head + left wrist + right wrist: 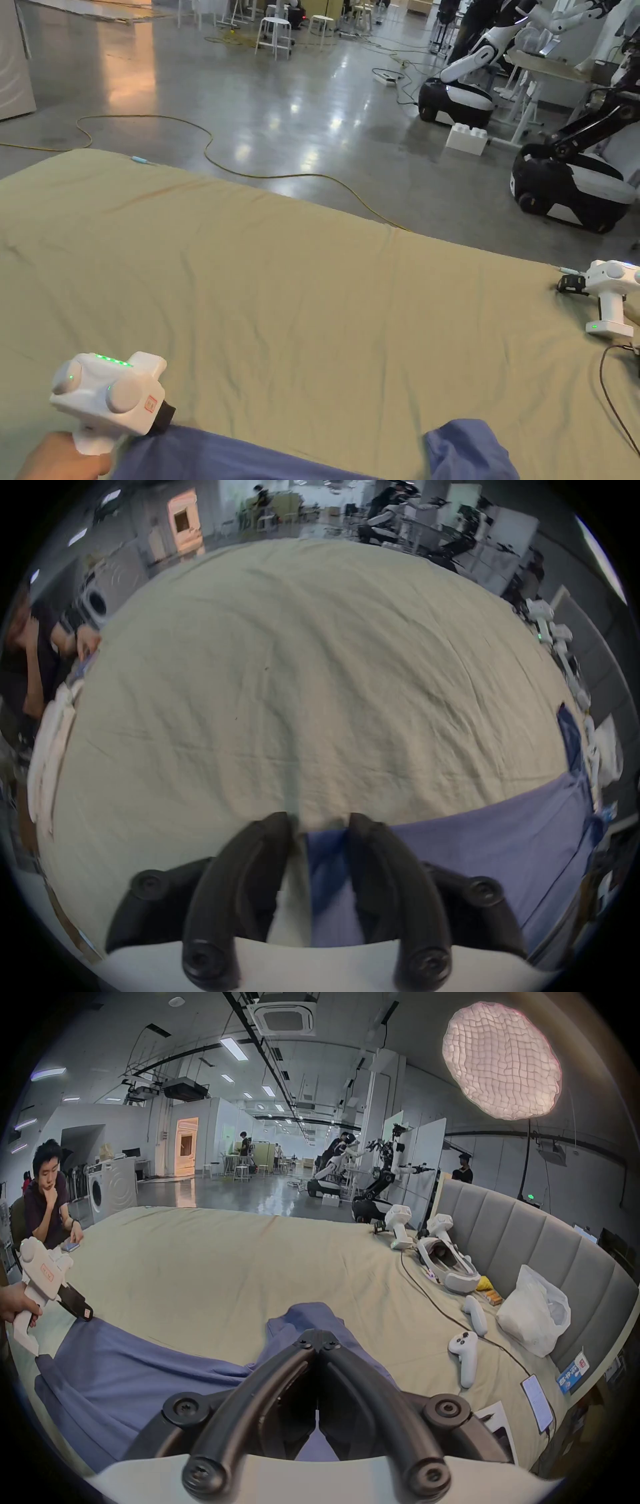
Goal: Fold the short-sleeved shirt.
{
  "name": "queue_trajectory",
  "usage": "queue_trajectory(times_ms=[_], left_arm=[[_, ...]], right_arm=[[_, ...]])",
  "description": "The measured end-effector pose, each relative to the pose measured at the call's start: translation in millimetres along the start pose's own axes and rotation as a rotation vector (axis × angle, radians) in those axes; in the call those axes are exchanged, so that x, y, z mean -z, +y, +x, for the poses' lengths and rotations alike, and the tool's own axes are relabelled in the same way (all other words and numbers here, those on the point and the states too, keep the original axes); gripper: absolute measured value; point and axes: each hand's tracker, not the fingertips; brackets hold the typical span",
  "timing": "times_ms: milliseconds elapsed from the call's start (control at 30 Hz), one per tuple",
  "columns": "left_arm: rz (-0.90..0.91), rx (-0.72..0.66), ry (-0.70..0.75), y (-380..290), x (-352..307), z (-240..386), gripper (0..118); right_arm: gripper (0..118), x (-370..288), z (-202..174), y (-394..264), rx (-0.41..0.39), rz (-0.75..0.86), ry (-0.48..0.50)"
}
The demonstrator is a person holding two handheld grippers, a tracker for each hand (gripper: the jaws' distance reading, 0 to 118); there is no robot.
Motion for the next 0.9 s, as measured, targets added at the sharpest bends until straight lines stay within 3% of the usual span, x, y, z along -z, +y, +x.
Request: queue_trajectory(times_ms=[33,200,300,333,367,500,633,800,867,900], left_arm=[[0.004,0.024,-0.008,-5.9,-10.3,4.3,11],[0.043,0.026,-0.039,-13.7,-30.7,4.6,4],[0.117,-0.028,-0.074,-15.6,-42.3,-7.0,4],[0.137,-0.044,-0.074,-17.5,-49.0,-9.1,4],[0.156,-0.05,-0.079,-19.6,-55.1,-10.6,4],[0.211,-0.062,-0.094,-25.4,-68.5,-18.6,4],[0.22,-0.085,-0.086,-28.8,-70.4,-20.4,4],[0.208,-0.088,-0.077,-34.7,-63.0,-18.1,4],[0.198,-0.09,-0.073,-38.2,-59.4,-15.6,4],[0.196,-0.09,-0.073,-39.4,-58.1,-16.2,4]], right_arm=[[0,3.3,2.3,-1.0,0.007,-0.011,0.0],[2,41.4,26.6,2.6,0.001,-0.136,-0.024],[56,84.9,51.6,8.7,0.01,-0.288,0.037],[67,104.3,61.4,9.8,0.032,-0.359,0.07],[67,118.7,68.6,9.5,0.048,-0.389,0.078],[67,183.6,90.1,5.0,-0.01,-0.575,0.025],[67,229.8,98.3,-1.7,0.035,-0.668,0.131],[65,257.8,85.0,-15.6,-0.079,-0.754,0.136],[57,254.5,84.1,-12.8,-0.068,-0.748,0.128],[43,254.3,83.9,-12.9,-0.063,-0.749,0.128]])
